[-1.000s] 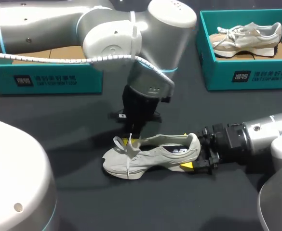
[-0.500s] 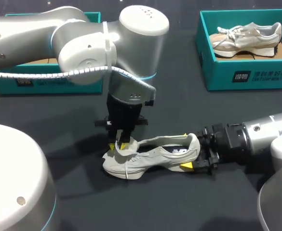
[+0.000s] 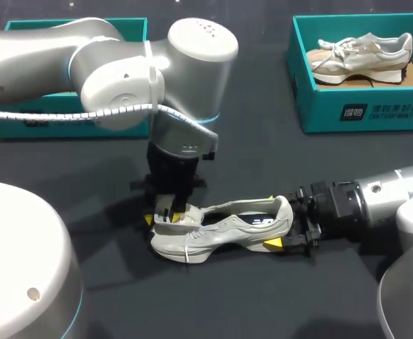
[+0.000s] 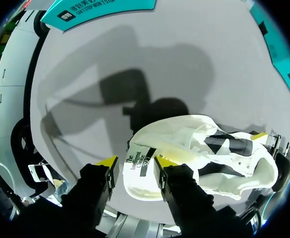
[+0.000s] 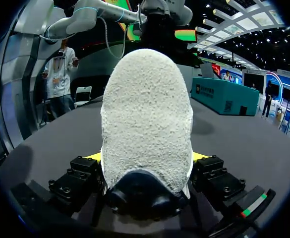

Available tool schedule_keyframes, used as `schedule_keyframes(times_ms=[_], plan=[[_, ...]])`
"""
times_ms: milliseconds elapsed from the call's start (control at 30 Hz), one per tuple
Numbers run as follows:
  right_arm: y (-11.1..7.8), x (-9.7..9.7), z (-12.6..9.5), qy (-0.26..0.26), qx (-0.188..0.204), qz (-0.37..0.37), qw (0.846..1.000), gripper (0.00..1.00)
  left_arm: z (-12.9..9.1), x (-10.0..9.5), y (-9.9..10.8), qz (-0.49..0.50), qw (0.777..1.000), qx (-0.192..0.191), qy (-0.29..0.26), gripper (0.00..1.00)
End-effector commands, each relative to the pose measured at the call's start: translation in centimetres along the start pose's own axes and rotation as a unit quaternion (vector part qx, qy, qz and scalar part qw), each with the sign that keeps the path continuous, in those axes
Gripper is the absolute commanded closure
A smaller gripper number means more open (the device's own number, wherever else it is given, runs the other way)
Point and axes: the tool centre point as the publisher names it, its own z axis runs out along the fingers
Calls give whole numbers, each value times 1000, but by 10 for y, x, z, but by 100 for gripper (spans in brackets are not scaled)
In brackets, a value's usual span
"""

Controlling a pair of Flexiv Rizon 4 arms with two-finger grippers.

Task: Take the shoe out of the shoebox, open the shoe tongue, remove and reinsert the insole, then place the shoe into the shoebox

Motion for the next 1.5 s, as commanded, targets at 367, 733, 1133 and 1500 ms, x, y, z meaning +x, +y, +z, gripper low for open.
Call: schedule_keyframes(times_ms=[367, 733, 1133, 1500], plan=[[-1, 2, -2, 0, 2, 0, 1000, 100, 19, -14, 10, -21, 1000, 4, -4, 47], [-1, 2, -2, 0, 2, 0, 1000, 100, -40, -29, 15, -6, 998, 43, 55, 45], [-1, 2, -2, 0, 2, 0, 1000, 100, -108, -5, 23, 75, 985, 107, 115, 40], [-1, 2, -2, 0, 2, 0, 1000, 100, -160, 19, 18, 268, 938, 129, 178, 93]])
